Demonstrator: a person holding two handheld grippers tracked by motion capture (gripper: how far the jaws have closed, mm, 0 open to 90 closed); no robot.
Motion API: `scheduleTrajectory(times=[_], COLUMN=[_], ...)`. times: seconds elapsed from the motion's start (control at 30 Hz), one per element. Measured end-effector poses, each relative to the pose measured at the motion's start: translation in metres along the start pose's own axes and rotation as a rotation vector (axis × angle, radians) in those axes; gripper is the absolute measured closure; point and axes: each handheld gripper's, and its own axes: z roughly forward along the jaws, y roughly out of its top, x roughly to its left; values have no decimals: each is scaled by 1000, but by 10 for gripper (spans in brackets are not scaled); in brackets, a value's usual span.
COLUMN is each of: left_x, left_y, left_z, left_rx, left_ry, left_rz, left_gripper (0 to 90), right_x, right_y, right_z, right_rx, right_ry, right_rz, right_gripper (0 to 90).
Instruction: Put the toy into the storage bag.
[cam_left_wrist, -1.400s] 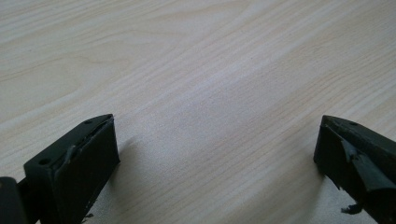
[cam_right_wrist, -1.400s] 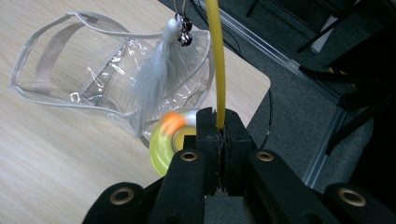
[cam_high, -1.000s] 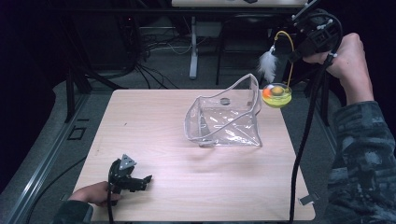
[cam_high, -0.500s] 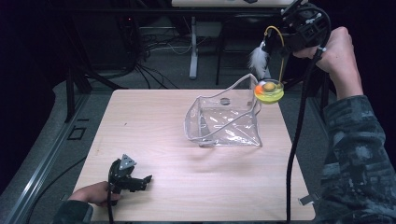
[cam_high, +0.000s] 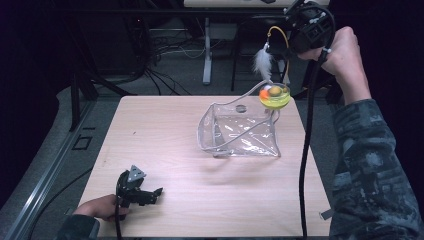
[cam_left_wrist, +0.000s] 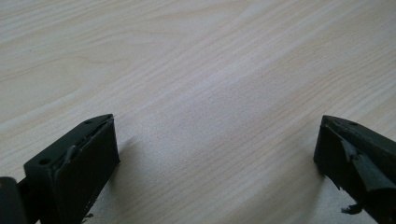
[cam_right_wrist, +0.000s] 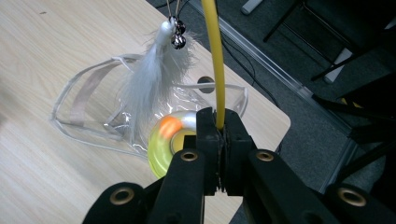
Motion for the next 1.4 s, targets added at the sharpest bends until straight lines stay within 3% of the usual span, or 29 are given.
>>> scheduleTrajectory(times=[0.23, 0.6, 1.1, 1.4], left_x=[0, 0, 0, 0], left_y=[0, 0, 0, 0], left_z=[0, 0, 0, 0], left_rx=[0, 0, -1, 0], left_ry=[1, 2, 1, 2], left_rz=[0, 0, 0, 0], left_gripper=[0, 0, 0, 0], right_x=[14, 25, 32, 32], right_y=[11, 16, 7, 1], right_z=[12, 35, 75, 90], right_rx=[-8, -1, 41, 57], right_ry=[21, 44, 86, 98], right_rz=[-20, -25, -26, -20], right_gripper=[882, 882, 882, 882])
